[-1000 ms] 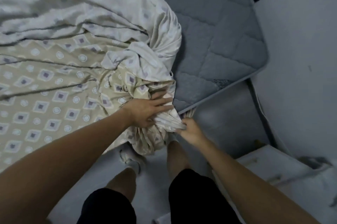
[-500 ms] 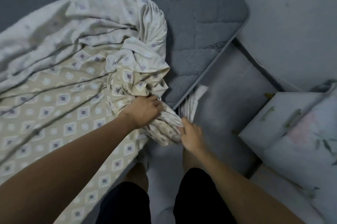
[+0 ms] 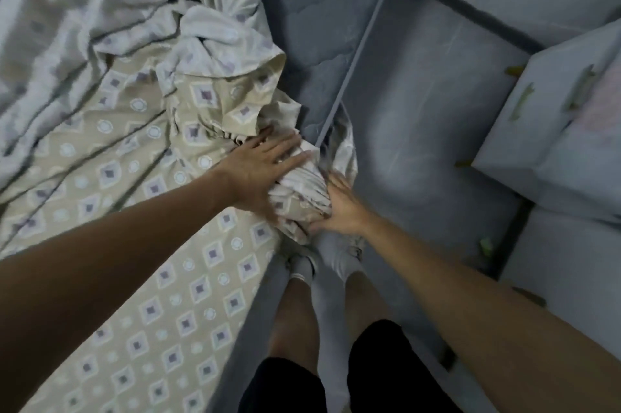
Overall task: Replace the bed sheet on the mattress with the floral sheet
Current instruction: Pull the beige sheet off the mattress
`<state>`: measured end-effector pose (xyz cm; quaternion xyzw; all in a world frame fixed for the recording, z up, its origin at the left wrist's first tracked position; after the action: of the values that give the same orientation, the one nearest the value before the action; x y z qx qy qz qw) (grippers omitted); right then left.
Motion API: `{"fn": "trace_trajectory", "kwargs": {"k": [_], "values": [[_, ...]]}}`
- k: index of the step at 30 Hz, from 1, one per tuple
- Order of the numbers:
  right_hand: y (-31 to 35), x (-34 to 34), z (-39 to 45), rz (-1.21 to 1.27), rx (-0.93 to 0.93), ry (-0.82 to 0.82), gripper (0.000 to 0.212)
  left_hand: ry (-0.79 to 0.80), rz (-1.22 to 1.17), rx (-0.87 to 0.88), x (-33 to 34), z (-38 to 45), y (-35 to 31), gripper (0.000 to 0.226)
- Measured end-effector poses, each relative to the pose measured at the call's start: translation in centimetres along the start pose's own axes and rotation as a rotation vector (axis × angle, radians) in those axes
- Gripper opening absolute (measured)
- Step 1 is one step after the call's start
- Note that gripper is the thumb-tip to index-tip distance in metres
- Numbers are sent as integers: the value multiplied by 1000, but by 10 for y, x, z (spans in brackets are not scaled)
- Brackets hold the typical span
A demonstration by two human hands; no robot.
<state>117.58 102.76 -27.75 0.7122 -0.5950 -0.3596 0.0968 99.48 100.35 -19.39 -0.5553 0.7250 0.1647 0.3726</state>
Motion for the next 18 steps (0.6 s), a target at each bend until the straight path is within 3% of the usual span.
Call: {"fn": "trace_trajectory", "kwargs": {"k": [2,4,6,8,11,16,18], "values": [[-2,19,-1,102,48,-32,84,5,88,-50,1,2,0,128],[-2,18,-8,218,129,-180,47,-73,144,-79,-12,0,-7,93],[1,6,-19,284,185,-309,40,-89,162,-101,-26,-3,-13,63],[8,-9,-33,265,204,-345,39,-47,134,-121,-37,-9,-15,49],[20,-16,-58,138,192,-315,40,18,80,-103,-46,-20,-22,51],[40,9,-91,69,202,-325,39,180,38,-217,-18,-48,-32,102],[44,17,-87,93,194,-307,46,225,11,-292,3,-58,-32,93]]}}
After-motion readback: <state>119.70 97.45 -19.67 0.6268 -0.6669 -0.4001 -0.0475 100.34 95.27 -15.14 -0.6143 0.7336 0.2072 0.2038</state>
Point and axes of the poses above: each hand's wrist, its own z-axis towards the middle knuckle, its own x-axis out of the palm, y = z × x, the point moved 8 cm from there along z, towards the middle knuckle, and after that the axes turned 6 degrees about y, right-handed, at the moved point
